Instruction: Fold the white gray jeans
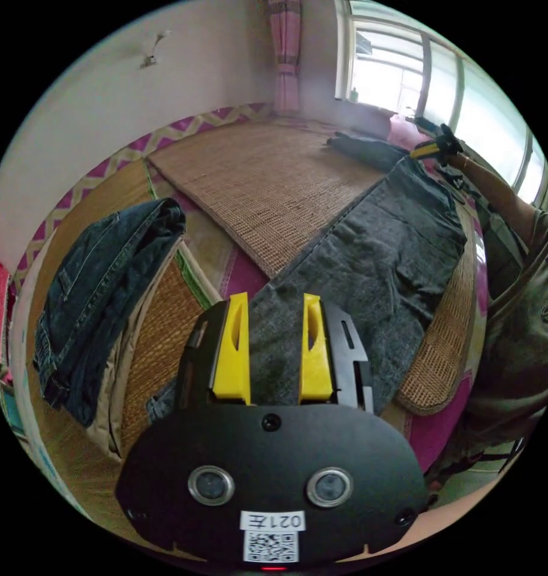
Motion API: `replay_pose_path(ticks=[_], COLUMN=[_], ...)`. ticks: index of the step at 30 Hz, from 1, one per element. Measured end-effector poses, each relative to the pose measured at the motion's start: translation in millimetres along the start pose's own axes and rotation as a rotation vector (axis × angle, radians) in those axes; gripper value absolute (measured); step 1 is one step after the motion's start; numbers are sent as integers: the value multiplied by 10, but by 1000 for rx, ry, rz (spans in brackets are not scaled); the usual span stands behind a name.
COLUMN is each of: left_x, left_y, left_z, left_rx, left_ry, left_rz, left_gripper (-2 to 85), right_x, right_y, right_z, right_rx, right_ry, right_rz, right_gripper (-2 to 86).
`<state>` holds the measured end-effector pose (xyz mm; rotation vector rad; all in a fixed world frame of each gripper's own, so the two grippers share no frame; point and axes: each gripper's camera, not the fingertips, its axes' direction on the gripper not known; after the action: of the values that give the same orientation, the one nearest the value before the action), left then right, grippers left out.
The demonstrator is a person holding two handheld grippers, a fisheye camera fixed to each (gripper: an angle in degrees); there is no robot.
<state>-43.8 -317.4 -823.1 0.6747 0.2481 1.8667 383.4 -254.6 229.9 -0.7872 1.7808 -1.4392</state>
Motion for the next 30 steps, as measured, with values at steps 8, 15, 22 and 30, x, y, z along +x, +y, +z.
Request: replay_pose_path(ticks=[8,15,22,30], left_x=[128,508,1448,1924], left_y=[-63,213,1436,2490], left_z=[293,-539,-1565,-859], left_rx=[-119,160,332,260], left_ry=[-61,-124,-94,101], left_rz=[70,126,187,-24], left_gripper=[-3,-9,-9,-10], right_x=[20,-8,-437,-1103], right_y=[460,952,2548,3781], right_z=[-539,-1123,-2166,-1482], right_rx=[151,242,518,390], right_ry=[-38,-113,-253,-499], right_rz=[86,92,133,241], right_gripper=[-10,-10,-10,-10])
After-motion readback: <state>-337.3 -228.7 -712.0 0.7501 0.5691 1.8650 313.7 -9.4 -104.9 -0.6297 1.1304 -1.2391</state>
